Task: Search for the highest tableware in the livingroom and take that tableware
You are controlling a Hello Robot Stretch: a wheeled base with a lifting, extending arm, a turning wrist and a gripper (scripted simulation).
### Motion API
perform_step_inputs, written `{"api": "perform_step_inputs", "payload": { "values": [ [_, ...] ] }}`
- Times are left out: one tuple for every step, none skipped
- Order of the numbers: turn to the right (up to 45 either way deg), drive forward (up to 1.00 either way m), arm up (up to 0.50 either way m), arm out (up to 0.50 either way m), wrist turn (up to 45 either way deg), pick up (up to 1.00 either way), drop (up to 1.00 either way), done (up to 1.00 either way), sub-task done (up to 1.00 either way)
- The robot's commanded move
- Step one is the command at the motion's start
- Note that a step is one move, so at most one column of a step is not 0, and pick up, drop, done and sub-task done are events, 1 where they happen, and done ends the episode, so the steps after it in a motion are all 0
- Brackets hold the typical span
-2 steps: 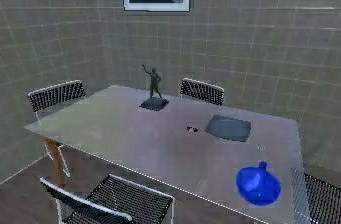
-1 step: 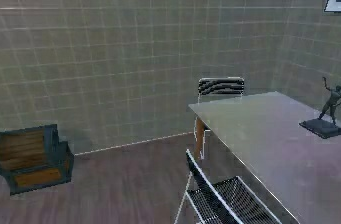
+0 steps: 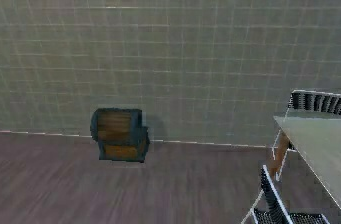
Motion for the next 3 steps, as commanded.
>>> {"api": "perform_step_inputs", "payload": {
  "values": [
    [45.0, 0.0, 0.0, 0.0, 0.0, 0.0, 0.0, 0.0, 0.0],
    [27.0, 0.0, 0.0, 0.0, 0.0, 0.0, 0.0, 0.0, 0.0],
    [0.0, 0.4, 0.0, 0.0, 0.0, 0.0, 0.0, 0.0, 0.0]
  ]
}}
